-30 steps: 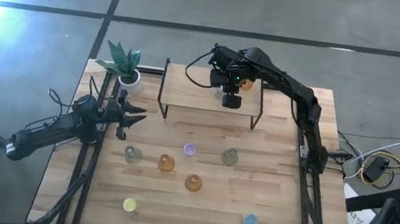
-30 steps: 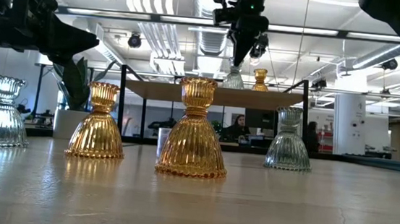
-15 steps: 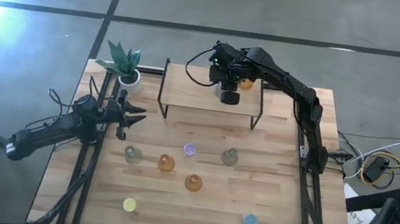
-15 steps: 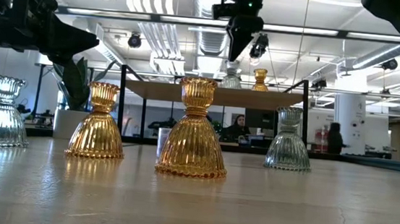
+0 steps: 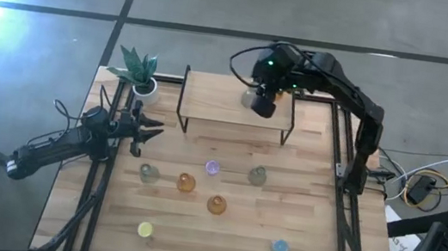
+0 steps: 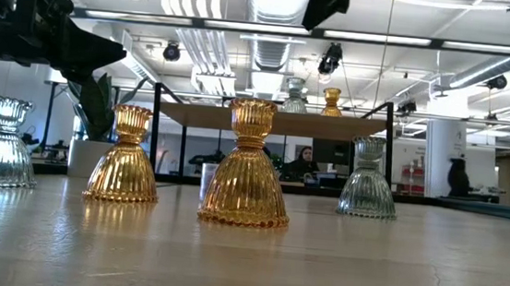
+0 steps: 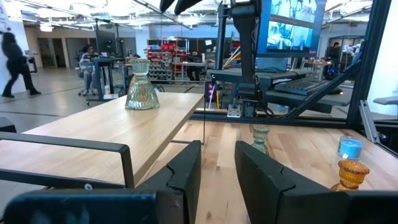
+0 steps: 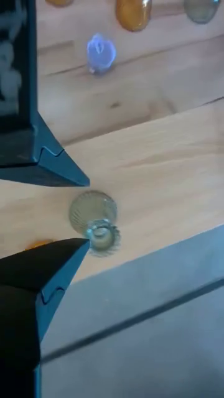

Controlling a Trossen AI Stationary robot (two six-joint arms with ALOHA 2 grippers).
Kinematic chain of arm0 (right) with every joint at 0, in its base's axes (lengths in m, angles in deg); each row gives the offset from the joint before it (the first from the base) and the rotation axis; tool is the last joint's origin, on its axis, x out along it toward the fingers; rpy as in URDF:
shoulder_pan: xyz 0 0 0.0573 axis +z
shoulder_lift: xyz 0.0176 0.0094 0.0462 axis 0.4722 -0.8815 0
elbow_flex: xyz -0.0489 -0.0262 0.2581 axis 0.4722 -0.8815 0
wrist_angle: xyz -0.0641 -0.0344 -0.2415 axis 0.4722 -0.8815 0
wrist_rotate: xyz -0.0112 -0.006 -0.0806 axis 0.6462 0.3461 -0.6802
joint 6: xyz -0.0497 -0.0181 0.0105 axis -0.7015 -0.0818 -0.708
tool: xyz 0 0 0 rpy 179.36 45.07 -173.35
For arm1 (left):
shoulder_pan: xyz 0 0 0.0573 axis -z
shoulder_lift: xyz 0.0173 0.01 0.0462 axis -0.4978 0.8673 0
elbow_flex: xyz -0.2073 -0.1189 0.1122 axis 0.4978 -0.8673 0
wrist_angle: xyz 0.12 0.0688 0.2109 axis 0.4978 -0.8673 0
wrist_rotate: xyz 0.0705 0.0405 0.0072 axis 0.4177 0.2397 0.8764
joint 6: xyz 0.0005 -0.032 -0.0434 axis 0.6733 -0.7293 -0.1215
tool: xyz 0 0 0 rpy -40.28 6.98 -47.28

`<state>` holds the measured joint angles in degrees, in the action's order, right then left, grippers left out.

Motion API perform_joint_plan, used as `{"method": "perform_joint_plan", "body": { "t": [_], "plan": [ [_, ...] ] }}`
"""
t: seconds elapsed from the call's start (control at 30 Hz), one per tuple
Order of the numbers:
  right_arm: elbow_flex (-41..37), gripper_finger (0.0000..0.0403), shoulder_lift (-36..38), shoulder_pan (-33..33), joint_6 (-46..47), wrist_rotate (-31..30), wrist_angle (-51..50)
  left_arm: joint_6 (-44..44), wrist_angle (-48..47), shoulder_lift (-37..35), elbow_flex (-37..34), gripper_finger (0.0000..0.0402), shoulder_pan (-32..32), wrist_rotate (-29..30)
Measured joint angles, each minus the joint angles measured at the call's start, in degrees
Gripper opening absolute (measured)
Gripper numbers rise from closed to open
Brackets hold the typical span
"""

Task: Pick & Place candle stick holders
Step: Put the top green glass candle holder on the shelf

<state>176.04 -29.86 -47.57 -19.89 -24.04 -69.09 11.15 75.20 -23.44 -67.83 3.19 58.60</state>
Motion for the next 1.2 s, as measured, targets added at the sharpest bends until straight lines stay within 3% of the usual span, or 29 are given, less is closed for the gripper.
{"method": "perform_joint_plan", "body": {
  "t": [0.13, 0.27, 0.5, 0.67, 0.93, 1.2],
  "plan": [
    [-6.0, 0.0125, 3.9, 0.6, 5.1, -0.1, 1.2, 0.0, 0.0, 0.0, 0.0, 0.0104, 0.0, 0.0],
    [-17.4, 0.0118, 10.6, 1.8, 8.2, -2.7, 7.2, 0.0, 0.0, 0.0, 0.0, 0.0104, 0.0, 0.0],
    [-41.4, 0.0126, 22.3, 2.3, 10.0, -3.8, 31.2, 0.0, 0.0, 0.0, 0.0, 0.0104, 0.0, 0.0],
    [-54.0, 0.0132, 27.2, 2.3, 11.6, -6.6, 43.0, 0.0, 0.0, 0.0, 0.0, 0.0104, 0.0, 0.0],
    [-68.5, 0.0122, 29.6, 2.3, 15.9, -10.5, 63.9, 0.0, 0.0, 0.0, 0.0, 0.0104, 0.0, 0.0],
    [-74.6, 0.0124, 28.2, 2.6, 21.7, -14.5, 70.2, 0.0, 0.0, 0.0, 0.0, 0.0104, 0.0, 0.0]
  ]
}}
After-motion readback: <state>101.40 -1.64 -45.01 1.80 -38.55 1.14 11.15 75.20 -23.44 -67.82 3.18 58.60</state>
